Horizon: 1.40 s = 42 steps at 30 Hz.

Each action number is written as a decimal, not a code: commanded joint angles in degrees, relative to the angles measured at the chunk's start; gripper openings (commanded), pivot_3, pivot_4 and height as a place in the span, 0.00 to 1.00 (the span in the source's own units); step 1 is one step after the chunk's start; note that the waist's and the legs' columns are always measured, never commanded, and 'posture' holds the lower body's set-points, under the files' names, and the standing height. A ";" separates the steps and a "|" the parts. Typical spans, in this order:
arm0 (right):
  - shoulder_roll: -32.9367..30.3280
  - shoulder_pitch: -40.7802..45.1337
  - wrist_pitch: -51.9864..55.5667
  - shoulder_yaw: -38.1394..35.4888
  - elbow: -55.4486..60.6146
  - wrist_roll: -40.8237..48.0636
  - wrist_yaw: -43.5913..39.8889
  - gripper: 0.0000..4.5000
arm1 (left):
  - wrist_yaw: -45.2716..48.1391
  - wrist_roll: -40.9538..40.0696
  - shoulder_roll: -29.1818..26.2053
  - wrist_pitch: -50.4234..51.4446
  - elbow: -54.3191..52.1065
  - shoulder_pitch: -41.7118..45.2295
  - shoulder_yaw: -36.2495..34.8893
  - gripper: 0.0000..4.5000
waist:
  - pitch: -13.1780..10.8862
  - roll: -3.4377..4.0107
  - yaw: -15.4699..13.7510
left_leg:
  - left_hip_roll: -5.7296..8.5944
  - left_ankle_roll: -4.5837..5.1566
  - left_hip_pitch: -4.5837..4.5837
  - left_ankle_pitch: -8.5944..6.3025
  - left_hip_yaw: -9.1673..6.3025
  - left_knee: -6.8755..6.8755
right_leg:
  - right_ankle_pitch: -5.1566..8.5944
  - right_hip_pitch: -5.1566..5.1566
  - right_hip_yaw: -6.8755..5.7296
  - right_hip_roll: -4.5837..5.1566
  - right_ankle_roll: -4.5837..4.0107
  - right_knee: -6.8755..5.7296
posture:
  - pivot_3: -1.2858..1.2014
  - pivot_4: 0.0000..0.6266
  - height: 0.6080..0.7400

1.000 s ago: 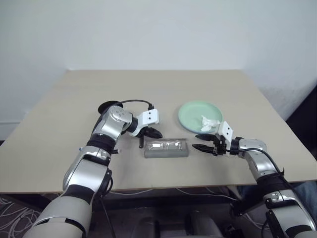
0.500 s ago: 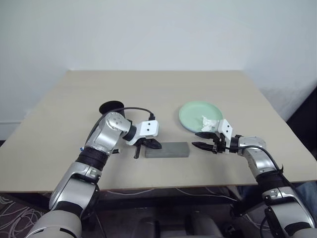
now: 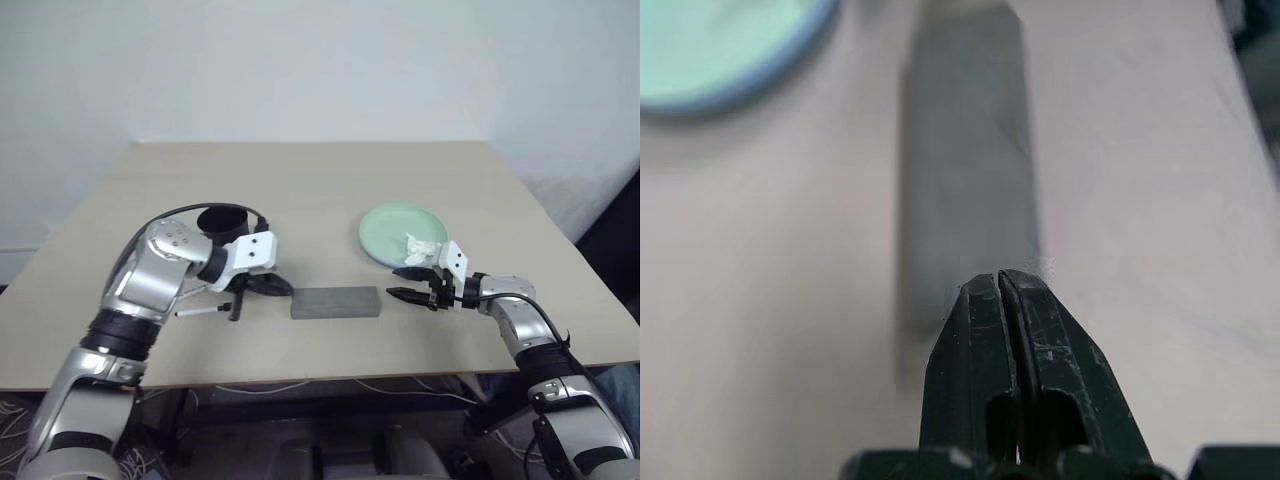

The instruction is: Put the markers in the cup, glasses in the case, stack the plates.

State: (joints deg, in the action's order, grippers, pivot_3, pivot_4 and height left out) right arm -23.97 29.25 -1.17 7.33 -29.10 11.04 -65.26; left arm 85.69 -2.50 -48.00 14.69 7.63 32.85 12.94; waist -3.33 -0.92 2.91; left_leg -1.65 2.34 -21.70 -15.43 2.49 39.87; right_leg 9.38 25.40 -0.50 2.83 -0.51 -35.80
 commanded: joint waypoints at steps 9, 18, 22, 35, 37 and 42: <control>0.90 2.55 -1.83 -0.31 -0.98 0.11 -0.78 0.51 | -0.22 -1.95 -7.47 0.98 2.80 -2.80 -2.67 0.77 | 0.00 -0.01 -0.29 | 0.00 0.00 0.01 0.00 0.01 0.02 | 0.07 -0.02 -0.02 0.03 -0.10 0.00 | 0.52 0.00 0.86; 1.22 3.77 -2.37 -0.33 -2.54 -0.20 -0.71 0.51 | -0.66 5.17 -8.32 -5.36 16.31 2.98 1.25 0.91 | 0.00 -0.01 -0.41 | -0.01 0.00 -0.03 0.00 0.08 0.00 | 0.05 0.01 -0.07 0.00 -0.08 -0.01 | 0.52 0.00 0.86; 1.13 3.36 -2.34 -0.31 -2.53 -0.25 -0.79 0.51 | 0.65 7.24 -7.96 -6.56 20.22 4.90 2.99 0.91 | 0.00 -0.02 -0.32 | 0.02 0.00 -0.04 0.00 0.13 0.00 | 0.04 0.00 -0.04 0.04 -0.06 0.02 | 0.52 0.00 0.86; 1.14 4.17 -2.05 -0.07 -3.18 -0.41 -1.13 0.51 | 0.21 12.75 -5.66 -10.49 28.43 6.71 7.14 0.91 | 0.00 -0.02 -0.33 | -0.01 0.00 -0.04 0.00 0.12 0.00 | 0.01 0.03 -0.05 0.02 -0.01 -0.02 | 0.52 0.00 0.86; 1.21 4.09 -2.03 -0.02 -3.01 -0.42 -1.06 0.51 | 0.02 13.55 -5.46 -11.41 29.31 6.56 7.46 0.91 | 0.01 -0.03 -0.36 | 0.00 0.00 -0.04 0.00 0.12 0.00 | 0.00 0.03 -0.05 0.03 -0.01 -0.02 | 0.52 0.00 0.86; 1.14 3.87 -1.98 -0.04 -2.63 -0.36 -1.04 0.51 | 0.20 14.20 -4.94 -12.35 30.02 6.13 7.28 0.83 | 0.01 -0.02 -0.34 | -0.01 0.00 -0.02 0.00 0.13 0.00 | 0.01 0.02 -0.05 0.04 -0.02 -0.03 | 0.52 0.00 0.86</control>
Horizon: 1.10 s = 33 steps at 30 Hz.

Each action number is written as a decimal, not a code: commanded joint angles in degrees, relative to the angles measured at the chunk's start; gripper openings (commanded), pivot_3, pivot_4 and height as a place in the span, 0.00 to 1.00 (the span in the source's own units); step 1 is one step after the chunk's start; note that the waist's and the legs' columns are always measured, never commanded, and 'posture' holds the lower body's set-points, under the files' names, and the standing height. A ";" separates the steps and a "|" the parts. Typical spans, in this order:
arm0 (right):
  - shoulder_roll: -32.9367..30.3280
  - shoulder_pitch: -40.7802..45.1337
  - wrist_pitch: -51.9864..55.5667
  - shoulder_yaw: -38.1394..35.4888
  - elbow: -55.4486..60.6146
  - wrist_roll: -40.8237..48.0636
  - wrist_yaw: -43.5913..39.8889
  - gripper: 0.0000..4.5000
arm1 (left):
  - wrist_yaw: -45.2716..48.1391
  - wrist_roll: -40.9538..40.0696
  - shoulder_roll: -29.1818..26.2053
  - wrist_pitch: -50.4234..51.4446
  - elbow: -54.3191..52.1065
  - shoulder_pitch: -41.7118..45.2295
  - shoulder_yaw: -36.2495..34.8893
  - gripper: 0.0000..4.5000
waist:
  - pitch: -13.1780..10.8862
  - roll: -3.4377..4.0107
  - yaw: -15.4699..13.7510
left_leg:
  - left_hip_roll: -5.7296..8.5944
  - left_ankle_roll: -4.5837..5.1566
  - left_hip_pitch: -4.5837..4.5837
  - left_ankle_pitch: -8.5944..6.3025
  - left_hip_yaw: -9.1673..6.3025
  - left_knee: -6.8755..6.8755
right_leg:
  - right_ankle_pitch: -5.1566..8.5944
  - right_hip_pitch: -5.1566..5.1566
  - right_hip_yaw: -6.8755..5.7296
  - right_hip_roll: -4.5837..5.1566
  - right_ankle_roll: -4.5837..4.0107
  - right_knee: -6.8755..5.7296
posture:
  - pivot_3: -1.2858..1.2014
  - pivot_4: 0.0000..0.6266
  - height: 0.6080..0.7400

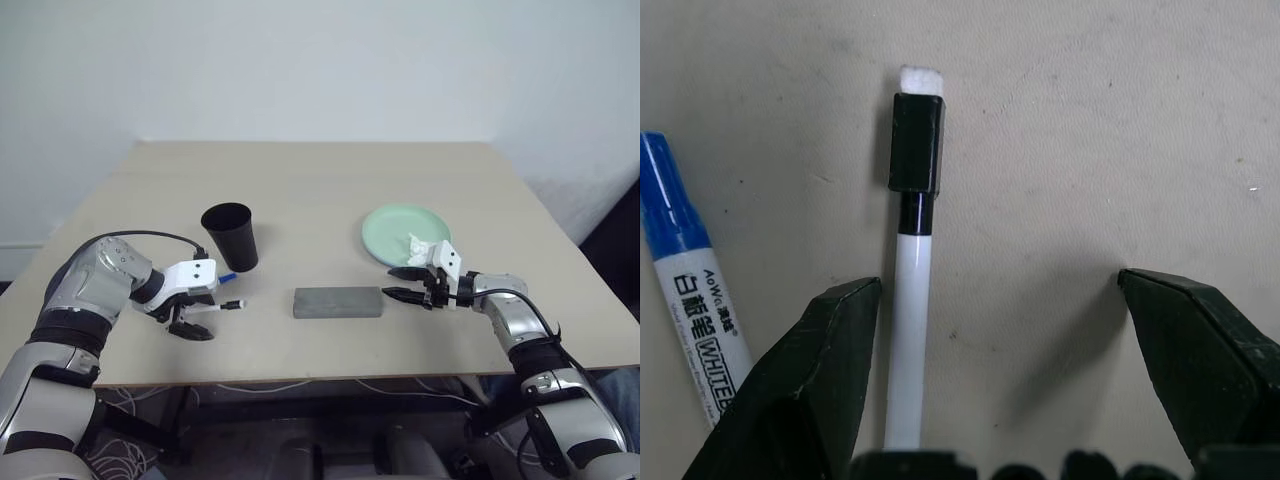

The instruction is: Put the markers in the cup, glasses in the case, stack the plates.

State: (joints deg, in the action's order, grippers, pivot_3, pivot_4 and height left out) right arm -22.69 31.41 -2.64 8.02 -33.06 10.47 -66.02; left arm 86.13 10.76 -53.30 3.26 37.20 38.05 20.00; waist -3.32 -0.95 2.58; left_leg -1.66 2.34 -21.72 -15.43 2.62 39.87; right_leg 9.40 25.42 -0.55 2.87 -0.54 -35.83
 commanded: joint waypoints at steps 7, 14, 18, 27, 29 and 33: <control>-0.32 1.66 -0.55 -0.80 1.35 0.18 -0.29 0.51 | 0.34 0.66 0.80 -1.53 0.35 0.64 0.06 0.34 | 0.01 0.02 -0.01 | -0.01 0.00 0.04 0.00 0.01 0.00 | 0.02 -0.01 0.00 0.00 -0.03 -0.05 | 0.52 0.00 0.86; -0.22 2.19 -0.59 -0.78 0.92 0.09 -0.26 0.51 | 0.29 0.66 0.88 -1.72 -0.02 0.38 -0.14 0.01 | 0.01 0.02 0.00 | 0.00 0.00 0.03 0.00 0.01 0.00 | 0.01 -0.01 0.01 0.00 -0.02 -0.04 | 0.52 0.00 0.86; -0.16 2.65 -0.80 -0.80 0.29 0.01 -0.29 0.51 | 0.53 -0.06 0.78 -2.07 -1.08 -0.07 -0.60 0.01 | 0.01 0.02 0.01 | 0.00 0.00 0.03 0.00 0.01 0.00 | 0.01 -0.01 0.01 0.00 -0.02 -0.04 | 0.52 0.00 0.86; -0.40 2.28 -0.77 -0.92 0.55 -0.06 -0.74 0.51 | 2.77 -16.97 4.32 8.53 -18.49 -2.16 -10.70 0.01 | 0.00 -0.01 0.00 | -0.02 0.00 -0.14 0.00 -0.07 0.02 | -0.02 0.04 -0.01 0.03 0.03 0.05 | 0.52 0.00 0.86; -0.42 2.28 -0.74 -0.91 0.59 -0.09 -0.81 0.51 | -0.17 -19.63 6.03 11.31 -20.88 -1.86 -13.27 0.01 | 0.00 -0.01 0.04 | 0.02 0.01 -0.12 0.00 -0.07 0.02 | -0.02 0.04 0.00 0.04 0.04 0.06 | 0.52 0.00 0.86; -0.54 2.43 -0.66 -0.84 0.59 -0.19 -0.92 0.51 | -7.89 -23.59 9.87 16.19 -22.59 -0.20 -18.53 0.01 | 0.00 -0.01 0.05 | 0.01 0.01 -0.02 0.01 -0.09 0.02 | -0.03 -0.01 0.00 -0.03 0.05 -0.01 | 0.52 0.00 0.86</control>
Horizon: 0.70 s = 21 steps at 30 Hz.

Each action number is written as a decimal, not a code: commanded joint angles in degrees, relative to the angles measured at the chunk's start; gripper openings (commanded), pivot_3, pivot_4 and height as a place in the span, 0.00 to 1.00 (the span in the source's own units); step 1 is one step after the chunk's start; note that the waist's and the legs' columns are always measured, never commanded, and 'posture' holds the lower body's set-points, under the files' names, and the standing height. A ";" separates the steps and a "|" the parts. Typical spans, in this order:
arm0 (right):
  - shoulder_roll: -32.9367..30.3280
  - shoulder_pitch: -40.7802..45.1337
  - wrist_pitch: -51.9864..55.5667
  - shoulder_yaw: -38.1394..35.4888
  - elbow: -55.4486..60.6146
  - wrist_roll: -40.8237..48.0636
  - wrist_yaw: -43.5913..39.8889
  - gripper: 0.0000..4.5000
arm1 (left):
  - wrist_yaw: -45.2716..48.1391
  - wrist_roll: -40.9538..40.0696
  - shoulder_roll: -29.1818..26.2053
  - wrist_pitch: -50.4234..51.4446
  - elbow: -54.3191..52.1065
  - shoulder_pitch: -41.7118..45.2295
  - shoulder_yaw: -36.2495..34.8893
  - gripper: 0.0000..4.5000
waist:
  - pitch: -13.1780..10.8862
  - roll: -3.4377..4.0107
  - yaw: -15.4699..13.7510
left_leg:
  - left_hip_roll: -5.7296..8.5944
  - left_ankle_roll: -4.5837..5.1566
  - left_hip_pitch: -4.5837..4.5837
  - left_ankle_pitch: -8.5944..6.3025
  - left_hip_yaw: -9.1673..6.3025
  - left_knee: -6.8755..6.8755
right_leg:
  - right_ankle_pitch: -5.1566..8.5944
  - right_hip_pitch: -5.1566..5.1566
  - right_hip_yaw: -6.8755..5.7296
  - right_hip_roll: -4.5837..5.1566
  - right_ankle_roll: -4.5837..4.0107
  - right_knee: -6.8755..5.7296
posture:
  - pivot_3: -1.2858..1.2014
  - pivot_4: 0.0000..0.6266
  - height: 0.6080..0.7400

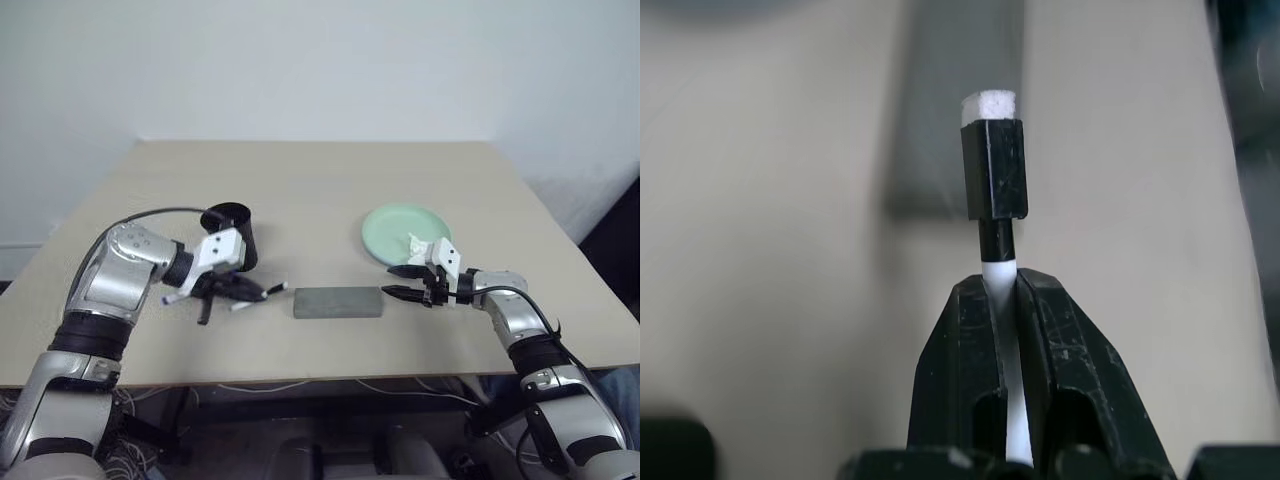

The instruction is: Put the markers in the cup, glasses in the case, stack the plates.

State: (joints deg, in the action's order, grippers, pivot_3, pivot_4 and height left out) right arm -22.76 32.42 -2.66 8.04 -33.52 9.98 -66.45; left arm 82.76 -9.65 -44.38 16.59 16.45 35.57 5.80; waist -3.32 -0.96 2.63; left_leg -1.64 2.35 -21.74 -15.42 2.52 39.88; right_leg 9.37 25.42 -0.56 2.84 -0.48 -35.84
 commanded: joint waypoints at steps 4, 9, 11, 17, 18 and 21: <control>-0.58 1.50 -0.61 -0.74 1.05 0.18 -0.61 0.51 | -13.61 -5.52 4.13 3.06 -2.09 3.67 -9.77 0.01 | 0.00 0.00 0.10 | -0.02 0.00 0.06 0.01 0.00 0.00 | 0.00 -0.01 0.01 -0.03 0.00 -0.05 | 0.52 0.00 0.86; -0.61 1.56 -0.47 -0.65 1.22 0.23 -0.83 0.51 | -24.69 -4.80 7.01 -1.23 -1.57 4.09 -14.11 0.01 | 0.00 0.00 0.04 | 0.00 -0.01 0.05 0.00 -0.02 0.00 | -0.01 -0.04 0.01 -0.01 0.01 -0.02 | 0.52 0.00 0.86; -0.62 1.72 -0.50 -0.62 1.08 0.20 -1.04 0.51 | -29.18 -3.80 7.86 -3.93 0.17 4.41 -15.15 0.01 | 0.00 0.00 0.01 | 0.02 -0.01 0.04 0.00 0.00 0.00 | -0.01 -0.04 0.02 0.00 0.02 0.00 | 0.52 0.00 0.86; -0.53 2.61 -0.25 -0.69 0.87 0.25 -1.46 0.51 | -39.62 -0.35 9.18 -12.99 7.71 5.30 -16.16 0.01 | 0.00 0.00 -0.02 | 0.02 -0.02 0.06 0.00 0.03 0.00 | -0.02 -0.05 0.01 0.00 0.00 -0.02 | 0.52 0.00 0.86; -0.54 2.66 -0.25 -0.71 0.86 0.24 -1.51 0.51 | -40.95 -0.14 9.37 -14.02 9.02 5.45 -16.30 0.01 | 0.01 -0.01 -0.03 | 0.02 -0.02 0.06 0.00 0.03 0.00 | -0.03 -0.05 0.01 0.00 0.00 -0.02 | 0.52 0.00 0.86; -0.62 2.72 -0.43 -0.72 0.59 0.18 -1.71 0.51 | -42.85 -0.27 10.02 -16.40 12.26 5.95 -16.34 0.01 | 0.01 -0.02 -0.06 | 0.02 -0.03 0.06 0.00 0.04 0.00 | -0.03 -0.07 0.00 0.00 -0.01 -0.01 | 0.52 0.00 0.86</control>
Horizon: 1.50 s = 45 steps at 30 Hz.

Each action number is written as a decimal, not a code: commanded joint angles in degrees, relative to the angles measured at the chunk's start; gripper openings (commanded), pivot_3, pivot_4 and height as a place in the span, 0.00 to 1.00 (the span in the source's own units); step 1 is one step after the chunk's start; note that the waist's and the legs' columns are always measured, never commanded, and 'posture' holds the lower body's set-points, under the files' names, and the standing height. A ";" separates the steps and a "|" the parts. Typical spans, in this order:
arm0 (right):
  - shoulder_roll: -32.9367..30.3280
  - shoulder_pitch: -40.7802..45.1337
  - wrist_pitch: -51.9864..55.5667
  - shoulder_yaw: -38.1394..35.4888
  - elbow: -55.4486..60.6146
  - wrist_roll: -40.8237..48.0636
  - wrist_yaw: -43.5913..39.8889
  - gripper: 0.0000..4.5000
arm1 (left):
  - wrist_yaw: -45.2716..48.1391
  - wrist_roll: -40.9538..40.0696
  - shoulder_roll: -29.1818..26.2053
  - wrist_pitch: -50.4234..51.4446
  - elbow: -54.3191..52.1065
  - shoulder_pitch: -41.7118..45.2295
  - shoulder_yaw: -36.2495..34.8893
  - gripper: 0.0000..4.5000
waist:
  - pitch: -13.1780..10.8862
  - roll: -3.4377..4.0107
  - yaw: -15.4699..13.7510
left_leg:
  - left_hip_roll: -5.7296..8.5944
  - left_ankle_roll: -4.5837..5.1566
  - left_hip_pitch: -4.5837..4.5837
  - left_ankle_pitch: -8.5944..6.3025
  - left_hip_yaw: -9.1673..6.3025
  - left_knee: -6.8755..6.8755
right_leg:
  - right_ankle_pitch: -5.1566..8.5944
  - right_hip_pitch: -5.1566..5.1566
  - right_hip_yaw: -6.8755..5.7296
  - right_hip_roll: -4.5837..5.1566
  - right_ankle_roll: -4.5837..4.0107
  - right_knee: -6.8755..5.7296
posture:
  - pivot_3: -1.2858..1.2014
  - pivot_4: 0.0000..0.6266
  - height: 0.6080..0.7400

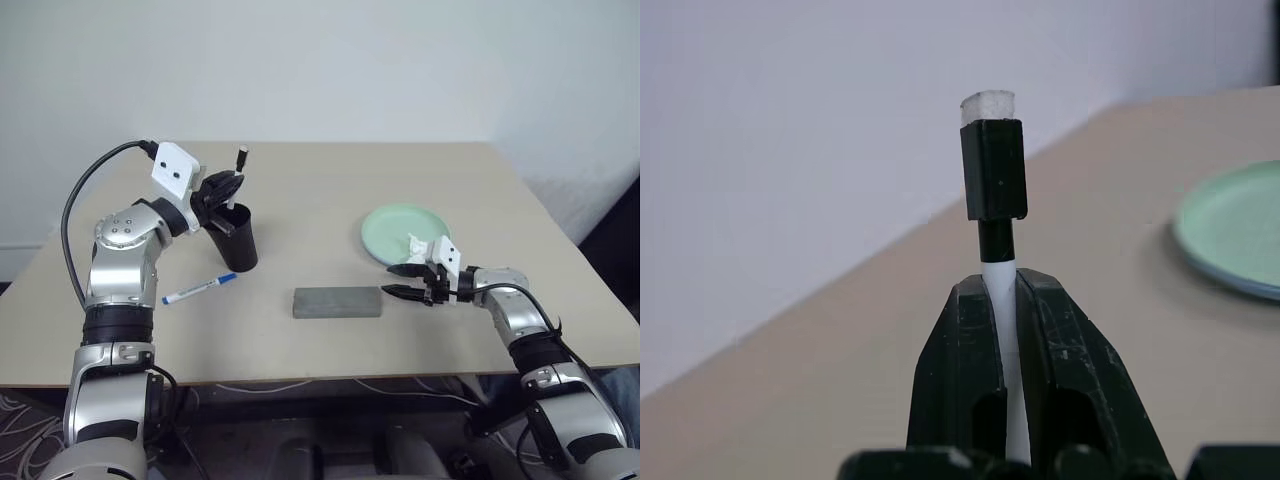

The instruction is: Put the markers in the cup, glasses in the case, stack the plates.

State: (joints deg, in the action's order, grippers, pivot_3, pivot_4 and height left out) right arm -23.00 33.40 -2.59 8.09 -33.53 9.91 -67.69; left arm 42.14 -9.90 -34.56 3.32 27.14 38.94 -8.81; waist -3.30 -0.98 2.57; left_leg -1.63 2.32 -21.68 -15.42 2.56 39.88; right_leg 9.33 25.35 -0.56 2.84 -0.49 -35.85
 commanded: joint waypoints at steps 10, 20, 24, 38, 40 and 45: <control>0.00 2.35 3.55 -3.28 3.45 4.10 -0.79 0.51 | -5.14 1.07 2.30 -9.26 11.09 4.04 -0.80 0.01 | 0.00 0.00 0.01 | 0.00 -0.01 -0.03 -0.01 0.03 0.00 | -0.01 0.02 -0.03 0.00 0.00 0.02 | 0.52 0.00 0.86; -0.28 2.10 8.03 -4.88 8.07 6.75 -0.76 0.51 | -6.47 1.88 3.89 -11.44 14.25 3.66 -0.32 0.13 | 0.00 -0.01 0.01 | -0.01 -0.02 -0.04 -0.02 0.01 0.00 | -0.02 0.02 -0.07 0.01 0.01 0.02 | 0.52 0.00 0.86; -0.24 2.02 8.33 -4.85 8.57 6.97 -0.66 0.51 | -6.71 1.97 4.34 -11.90 15.04 3.76 -0.37 0.41 | 0.00 -0.01 -0.01 | -0.01 -0.03 -0.03 -0.02 0.01 0.00 | -0.02 0.01 -0.08 0.02 0.01 0.02 | 0.52 0.00 0.86; 0.78 2.65 9.50 -5.65 10.18 8.26 -0.13 0.51 | -7.69 2.28 3.51 -12.56 13.97 3.85 -0.72 0.72 | 0.00 0.00 0.01 | -0.02 -0.03 -0.04 -0.02 0.01 0.00 | -0.03 0.02 -0.10 0.03 0.00 0.02 | 0.52 0.00 0.86; 0.84 2.70 9.60 -5.75 10.31 8.39 -0.01 0.51 | -7.38 1.77 2.73 -12.21 12.90 4.29 -1.24 0.72 | 0.00 -0.01 0.01 | -0.02 -0.03 -0.04 -0.02 0.01 0.00 | -0.03 0.03 -0.11 0.03 0.00 0.02 | 0.52 0.00 0.86; 0.81 2.71 9.69 -5.75 10.53 8.57 0.11 0.51 | -0.38 -4.41 -0.25 -4.07 6.20 4.45 -3.28 0.72 | 0.00 -0.01 0.08 | -0.02 -0.04 -0.10 -0.03 0.01 -0.01 | -0.03 0.08 -0.13 0.03 0.00 0.04 | 0.52 0.00 0.86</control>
State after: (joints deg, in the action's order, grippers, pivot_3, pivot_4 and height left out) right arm -22.06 34.70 7.10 3.80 -25.31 16.91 -67.70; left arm 39.07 -11.01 -33.36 -3.54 38.48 40.92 -10.50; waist -3.31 -0.99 2.65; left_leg -1.65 2.27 -21.80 -15.45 2.57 39.87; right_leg 9.31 25.45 -0.68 2.88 -0.49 -35.80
